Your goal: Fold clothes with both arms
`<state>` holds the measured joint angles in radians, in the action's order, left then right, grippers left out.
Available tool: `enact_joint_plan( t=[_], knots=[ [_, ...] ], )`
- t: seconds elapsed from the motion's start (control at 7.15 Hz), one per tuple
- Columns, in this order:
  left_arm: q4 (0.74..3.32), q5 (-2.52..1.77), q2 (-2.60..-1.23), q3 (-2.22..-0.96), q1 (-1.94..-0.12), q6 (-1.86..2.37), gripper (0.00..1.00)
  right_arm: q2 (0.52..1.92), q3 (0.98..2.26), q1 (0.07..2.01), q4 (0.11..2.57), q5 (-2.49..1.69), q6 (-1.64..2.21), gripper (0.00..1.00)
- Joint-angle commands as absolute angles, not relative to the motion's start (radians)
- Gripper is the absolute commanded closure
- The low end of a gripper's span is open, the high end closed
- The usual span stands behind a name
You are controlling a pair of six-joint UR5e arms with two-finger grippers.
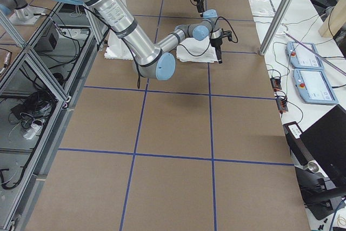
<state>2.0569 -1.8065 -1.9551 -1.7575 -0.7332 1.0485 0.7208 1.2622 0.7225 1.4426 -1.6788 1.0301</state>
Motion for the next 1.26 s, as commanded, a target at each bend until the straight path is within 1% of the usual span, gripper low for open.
enact_joint_plan(
  t=[0.0,0.14,0.28,0.42,0.56,0.7,0.84,0.98,1.12],
  knots=[
    [2.043,-1.841,-1.897,-1.828,-0.733,1.032,0.00,0.815,1.398,0.816,1.451,-1.869,0.948,0.00],
    [2.016,-1.842,-1.832,-1.907,-0.741,0.950,0.00,0.892,1.481,0.881,1.482,-1.955,0.817,0.00],
    [1.946,-1.867,-1.785,-1.986,-0.786,0.855,0.00,0.961,1.585,0.940,1.570,-1.994,0.693,0.00],
    [1.909,-1.926,-1.710,-2.049,-0.860,0.733,0.00,1.039,1.692,0.995,1.645,-2.022,0.551,0.00],
    [1.908,-1.986,-1.621,-2.069,-0.973,0.534,0.00,1.140,1.774,1.090,1.693,-2.102,0.409,0.00],
    [1.905,-2.067,-1.542,-2.060,-1.130,0.282,0.00,1.258,1.808,1.195,1.692,-2.155,0.233,0.00],
    [1.902,-2.180,-1.479,-2.019,-1.299,0.045,0.00,1.354,1.804,1.312,1.700,-2.201,0.034,0.00],
    [1.899,-2.272,-1.438,-1.941,-1.442,-0.104,0.00,1.438,1.802,1.415,1.710,-2.257,-0.095,0.00],
    [1.898,-2.311,-1.416,-1.866,-1.536,-0.197,0.00,1.535,1.804,1.483,1.700,-2.269,-0.168,0.00]
  ],
)
